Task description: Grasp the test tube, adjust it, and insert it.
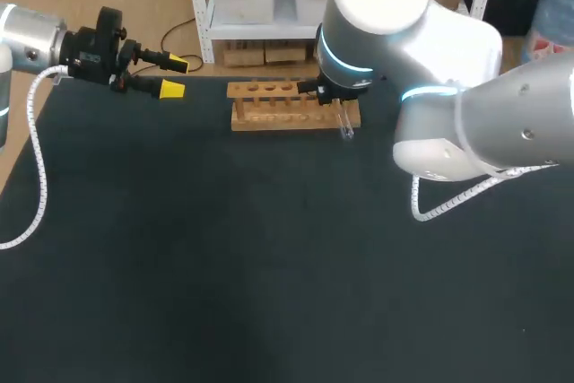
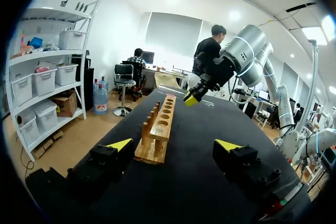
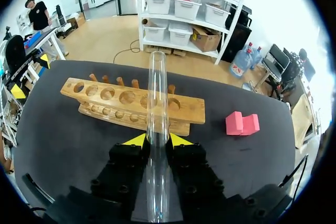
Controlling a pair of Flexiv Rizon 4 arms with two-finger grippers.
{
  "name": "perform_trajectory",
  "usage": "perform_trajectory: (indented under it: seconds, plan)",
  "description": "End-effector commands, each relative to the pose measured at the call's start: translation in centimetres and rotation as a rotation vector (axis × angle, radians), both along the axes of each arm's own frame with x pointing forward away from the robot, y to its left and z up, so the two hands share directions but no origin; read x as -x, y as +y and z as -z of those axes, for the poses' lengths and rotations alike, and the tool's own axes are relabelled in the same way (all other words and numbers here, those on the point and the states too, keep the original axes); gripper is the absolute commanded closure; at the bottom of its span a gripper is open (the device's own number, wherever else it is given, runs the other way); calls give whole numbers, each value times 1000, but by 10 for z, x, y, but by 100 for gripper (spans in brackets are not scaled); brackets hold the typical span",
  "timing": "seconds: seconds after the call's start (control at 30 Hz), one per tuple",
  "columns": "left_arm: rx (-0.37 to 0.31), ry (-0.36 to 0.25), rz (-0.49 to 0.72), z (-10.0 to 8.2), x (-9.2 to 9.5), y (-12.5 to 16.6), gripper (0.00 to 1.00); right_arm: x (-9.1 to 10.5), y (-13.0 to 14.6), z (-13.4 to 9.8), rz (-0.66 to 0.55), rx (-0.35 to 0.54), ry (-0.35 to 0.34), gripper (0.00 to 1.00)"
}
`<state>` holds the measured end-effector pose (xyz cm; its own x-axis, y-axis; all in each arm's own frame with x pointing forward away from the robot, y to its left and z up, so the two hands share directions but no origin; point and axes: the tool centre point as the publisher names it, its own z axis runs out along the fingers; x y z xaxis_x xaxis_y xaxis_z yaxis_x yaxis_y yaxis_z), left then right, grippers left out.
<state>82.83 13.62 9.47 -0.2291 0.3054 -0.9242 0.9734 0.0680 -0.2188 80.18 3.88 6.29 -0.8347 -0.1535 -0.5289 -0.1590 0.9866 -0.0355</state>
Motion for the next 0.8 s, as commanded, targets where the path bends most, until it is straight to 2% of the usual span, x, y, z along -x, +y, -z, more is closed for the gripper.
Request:
perform_trajectory:
  seconds: [0.03,0.8]
  plan:
    - [0,-1,1,1,0,0,0,-4,2,4,0,-1,11,100]
    - [0,-1,1,1,0,0,0,-9,1,18,-11,-23,49,100]
